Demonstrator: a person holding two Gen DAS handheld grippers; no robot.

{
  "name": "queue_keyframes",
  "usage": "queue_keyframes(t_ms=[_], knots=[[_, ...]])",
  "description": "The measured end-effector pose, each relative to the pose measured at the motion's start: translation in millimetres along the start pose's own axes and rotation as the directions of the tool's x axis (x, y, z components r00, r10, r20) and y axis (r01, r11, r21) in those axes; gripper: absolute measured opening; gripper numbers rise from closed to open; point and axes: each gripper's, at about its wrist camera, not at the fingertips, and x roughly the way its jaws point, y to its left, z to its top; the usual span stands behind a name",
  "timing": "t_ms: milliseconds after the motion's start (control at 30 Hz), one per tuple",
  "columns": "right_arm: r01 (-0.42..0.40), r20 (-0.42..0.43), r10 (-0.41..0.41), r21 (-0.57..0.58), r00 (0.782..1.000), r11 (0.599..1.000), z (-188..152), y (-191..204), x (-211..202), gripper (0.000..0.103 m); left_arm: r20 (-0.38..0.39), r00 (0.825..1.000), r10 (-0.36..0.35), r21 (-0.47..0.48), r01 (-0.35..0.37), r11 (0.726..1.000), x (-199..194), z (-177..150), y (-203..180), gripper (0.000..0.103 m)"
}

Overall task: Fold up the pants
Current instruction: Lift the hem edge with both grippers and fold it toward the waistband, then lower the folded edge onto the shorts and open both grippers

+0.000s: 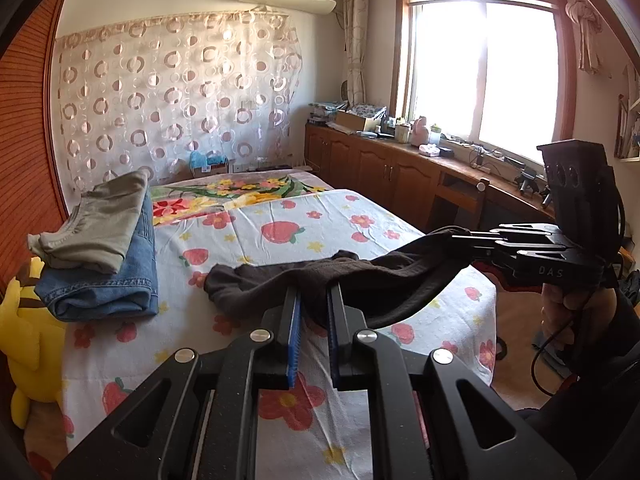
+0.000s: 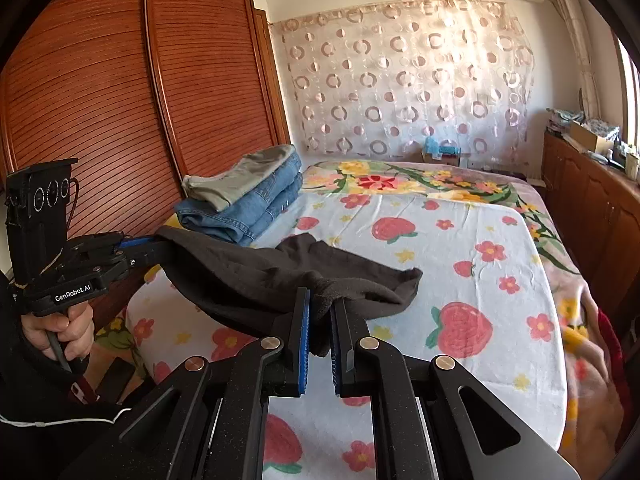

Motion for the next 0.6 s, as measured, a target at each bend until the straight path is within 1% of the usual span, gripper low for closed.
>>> queue_keyframes(t_ms=[133, 233, 367, 467, 600], knots=[[-0.001, 0.006, 0.001, -0.002, 1.000, 1.000, 0.4, -1.1, -4.1, 0.009, -0.006, 1.000, -0.006, 0.005, 0.006, 1.000, 2.2, -0.8, 0.2, 0.013], [0.000, -0.009, 0.000, 0.000, 1.000, 1.000, -3.1, -2.9, 1.8, 0.009, -0.035, 0.999, -0.011, -0.010, 0.011, 1.000, 13.5, -7.7, 5.5, 0.013], [0.001, -0.061, 0.000, 0.020, 0.998, 1.000, -8.2, -8.4, 24.9, 0.009, -0.078, 0.997, -0.012, -0.040, 0.009, 0.999, 32.8, -18.3, 14.5, 0.013], [-0.005, -0.094, 0.009, 0.043, 0.996, 0.999, -7.4, -14.0, 44.5, 0.009, -0.102, 0.995, -0.002, -0.042, -0.003, 0.999, 45.7, -22.1, 19.4, 0.013], [-0.007, -0.096, 0.012, 0.054, 0.995, 0.999, 5.0, -20.0, 62.7, 0.009, -0.106, 0.994, 0.018, -0.042, -0.023, 0.999, 57.8, -16.4, 26.7, 0.013]])
